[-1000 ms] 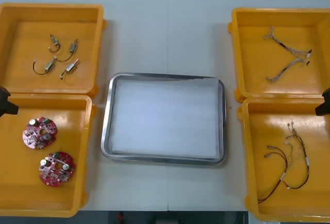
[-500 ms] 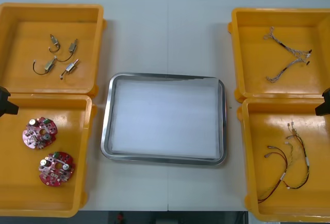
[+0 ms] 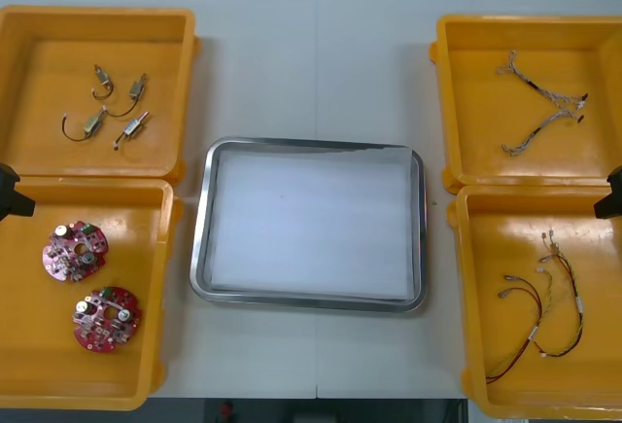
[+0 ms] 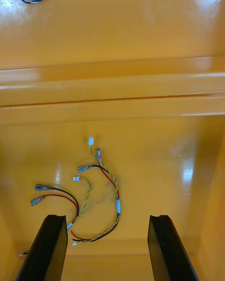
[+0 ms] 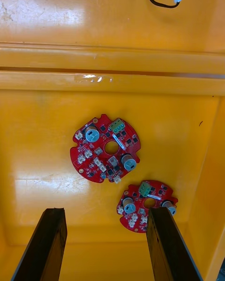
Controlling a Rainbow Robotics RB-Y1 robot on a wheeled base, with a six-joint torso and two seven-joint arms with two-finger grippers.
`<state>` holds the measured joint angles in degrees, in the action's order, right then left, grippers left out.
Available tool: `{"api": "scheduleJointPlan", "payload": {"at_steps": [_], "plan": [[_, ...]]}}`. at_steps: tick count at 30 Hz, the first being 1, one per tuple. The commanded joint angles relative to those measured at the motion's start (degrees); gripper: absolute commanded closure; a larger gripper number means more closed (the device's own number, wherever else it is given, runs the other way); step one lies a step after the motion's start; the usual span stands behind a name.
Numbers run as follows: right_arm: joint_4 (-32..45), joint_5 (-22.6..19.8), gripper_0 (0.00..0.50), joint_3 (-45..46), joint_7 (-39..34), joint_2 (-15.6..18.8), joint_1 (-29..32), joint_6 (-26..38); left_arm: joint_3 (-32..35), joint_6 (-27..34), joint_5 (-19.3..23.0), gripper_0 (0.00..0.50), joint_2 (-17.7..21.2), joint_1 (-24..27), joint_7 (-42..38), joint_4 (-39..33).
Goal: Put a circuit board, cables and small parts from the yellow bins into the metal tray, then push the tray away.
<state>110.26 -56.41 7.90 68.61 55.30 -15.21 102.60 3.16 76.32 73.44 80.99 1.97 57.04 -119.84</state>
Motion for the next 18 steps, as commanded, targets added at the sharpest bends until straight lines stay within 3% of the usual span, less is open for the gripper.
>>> {"api": "scheduleJointPlan", "payload": {"at_steps": [1, 18], "plan": [[0.05, 0.51, 0.0, 1.94, 0.47, 0.51, 0.54, -0.38, -0.26, 0.41, -0.49, 0.0, 2.86, -0.91, -0.35, -0.83], [0.05, 0.51, 0.0, 1.94, 0.47, 0.51, 0.54, -0.38, -0.26, 0.41, -0.49, 0.0, 2.86, -0.91, -0.35, -0.83]]}}
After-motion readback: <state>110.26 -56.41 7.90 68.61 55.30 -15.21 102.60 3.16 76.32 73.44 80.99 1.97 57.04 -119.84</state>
